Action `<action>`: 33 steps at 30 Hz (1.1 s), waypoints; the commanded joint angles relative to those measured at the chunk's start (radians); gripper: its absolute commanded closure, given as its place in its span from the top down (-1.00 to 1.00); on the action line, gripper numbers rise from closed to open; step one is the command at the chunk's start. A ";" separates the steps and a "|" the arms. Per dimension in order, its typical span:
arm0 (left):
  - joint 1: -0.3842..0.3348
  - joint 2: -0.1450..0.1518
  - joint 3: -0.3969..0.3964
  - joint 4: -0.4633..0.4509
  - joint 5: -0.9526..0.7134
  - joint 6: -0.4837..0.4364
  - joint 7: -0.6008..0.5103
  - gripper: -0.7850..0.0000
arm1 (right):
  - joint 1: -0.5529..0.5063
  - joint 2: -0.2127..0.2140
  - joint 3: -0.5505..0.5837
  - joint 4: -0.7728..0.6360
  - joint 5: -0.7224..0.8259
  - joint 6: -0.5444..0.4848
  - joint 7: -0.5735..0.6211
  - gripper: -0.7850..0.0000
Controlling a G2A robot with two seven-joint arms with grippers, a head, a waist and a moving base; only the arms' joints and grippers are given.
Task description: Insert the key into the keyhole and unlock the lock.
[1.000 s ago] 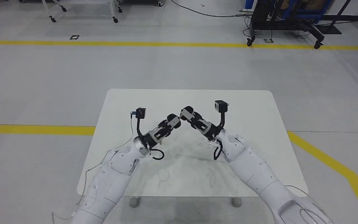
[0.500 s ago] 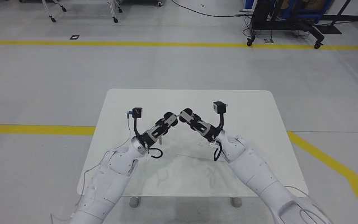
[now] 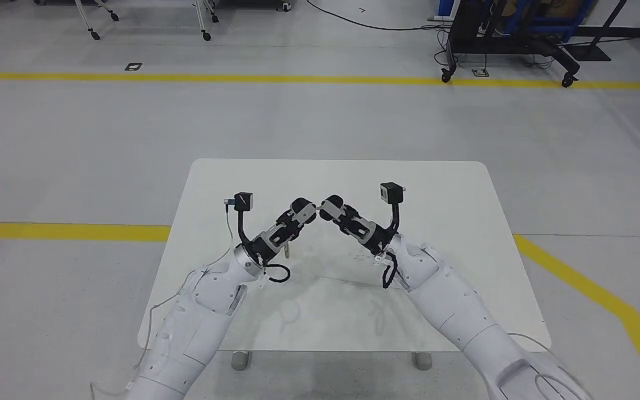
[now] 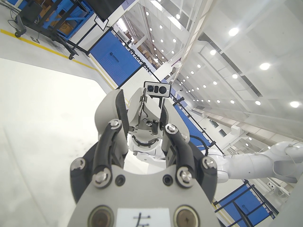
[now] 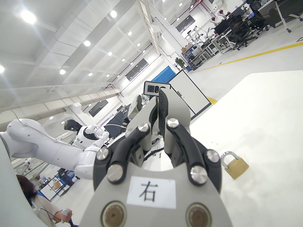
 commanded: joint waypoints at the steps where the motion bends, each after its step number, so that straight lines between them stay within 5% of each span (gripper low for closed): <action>1: 0.000 0.000 0.000 0.000 -0.002 0.000 -0.002 -0.14 | 0.000 -0.001 0.001 0.000 0.002 0.000 0.006 -1.00; 14: -0.004 0.000 0.006 0.004 0.000 0.002 -0.009 -0.52 | -0.004 -0.006 0.011 0.001 0.020 0.000 0.042 -1.00; 18: -0.004 -0.001 0.008 0.005 0.002 0.004 -0.006 -0.99 | -0.004 -0.008 0.013 0.005 0.023 0.000 0.050 -1.00; 29: -0.009 -0.002 0.013 0.007 0.025 0.014 0.000 -1.00 | -0.008 -0.011 0.027 0.007 0.027 0.000 0.066 -1.00; 31: -0.009 -0.002 0.013 0.006 0.035 0.014 0.003 -1.00 | -0.008 -0.011 0.029 0.007 0.025 0.000 0.067 -0.13; 32: -0.009 -0.002 0.013 0.006 0.038 0.014 0.005 -1.00 | -0.009 -0.012 0.031 0.006 0.024 0.000 0.068 0.56; 33: -0.009 -0.002 0.013 0.006 0.039 0.014 0.006 -1.00 | -0.008 -0.012 0.033 0.006 0.021 0.000 0.068 1.00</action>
